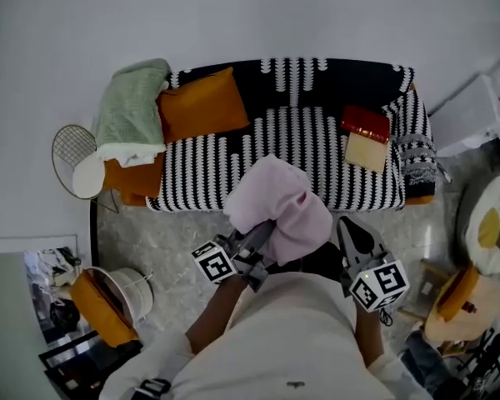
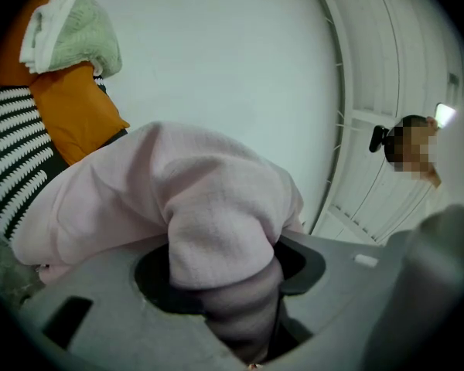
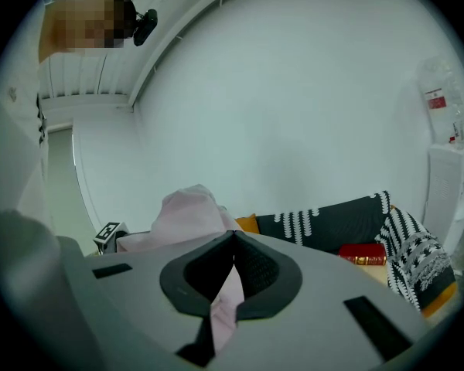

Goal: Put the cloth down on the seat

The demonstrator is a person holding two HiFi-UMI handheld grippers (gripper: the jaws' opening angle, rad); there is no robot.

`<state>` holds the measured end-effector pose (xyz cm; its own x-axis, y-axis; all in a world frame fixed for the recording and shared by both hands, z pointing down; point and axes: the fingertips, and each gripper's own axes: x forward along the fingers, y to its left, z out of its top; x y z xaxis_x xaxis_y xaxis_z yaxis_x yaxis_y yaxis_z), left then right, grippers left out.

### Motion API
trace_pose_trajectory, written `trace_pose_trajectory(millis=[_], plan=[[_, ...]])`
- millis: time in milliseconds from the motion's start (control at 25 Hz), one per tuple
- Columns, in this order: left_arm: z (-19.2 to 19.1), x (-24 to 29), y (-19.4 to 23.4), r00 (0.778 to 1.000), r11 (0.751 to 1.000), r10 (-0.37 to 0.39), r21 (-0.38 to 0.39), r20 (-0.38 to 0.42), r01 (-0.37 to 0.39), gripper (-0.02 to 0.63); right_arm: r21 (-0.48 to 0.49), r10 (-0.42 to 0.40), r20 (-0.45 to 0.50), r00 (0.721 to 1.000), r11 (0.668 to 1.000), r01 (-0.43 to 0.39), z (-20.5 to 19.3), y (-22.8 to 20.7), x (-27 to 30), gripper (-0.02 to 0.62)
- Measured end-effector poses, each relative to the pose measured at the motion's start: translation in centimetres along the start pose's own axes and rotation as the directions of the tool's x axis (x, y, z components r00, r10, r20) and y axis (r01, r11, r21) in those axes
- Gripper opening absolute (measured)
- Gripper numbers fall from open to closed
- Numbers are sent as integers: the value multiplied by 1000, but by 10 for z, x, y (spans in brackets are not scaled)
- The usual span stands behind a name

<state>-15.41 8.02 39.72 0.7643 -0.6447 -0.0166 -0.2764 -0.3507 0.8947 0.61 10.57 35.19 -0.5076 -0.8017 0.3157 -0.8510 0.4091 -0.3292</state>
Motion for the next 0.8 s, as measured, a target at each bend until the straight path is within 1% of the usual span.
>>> trace_pose_trajectory(millis=[160, 360, 520, 640, 800], plan=[[0, 15, 11, 1000, 1000, 14, -10, -19, -14, 215, 20, -14, -9, 1000, 1000, 15, -1, -13, 4, 8], [1, 40, 21, 999, 999, 35, -38, -10, -36, 215, 36, -2, -14, 1000, 999, 2, 3, -40, 18, 6], [15, 64, 20, 999, 998, 48, -42, 20, -47, 216, 23, 38, 19, 999, 999, -38, 32, -62, 39, 6], [27, 86, 18, 997, 998, 62, -23, 45, -61, 216, 6, 76, 42, 996, 997, -76, 56, -79, 54, 8], [40, 118, 20, 993, 996, 87, -6, 76, -87, 216, -10, 126, 43, 991, 992, -125, 80, -102, 73, 8]])
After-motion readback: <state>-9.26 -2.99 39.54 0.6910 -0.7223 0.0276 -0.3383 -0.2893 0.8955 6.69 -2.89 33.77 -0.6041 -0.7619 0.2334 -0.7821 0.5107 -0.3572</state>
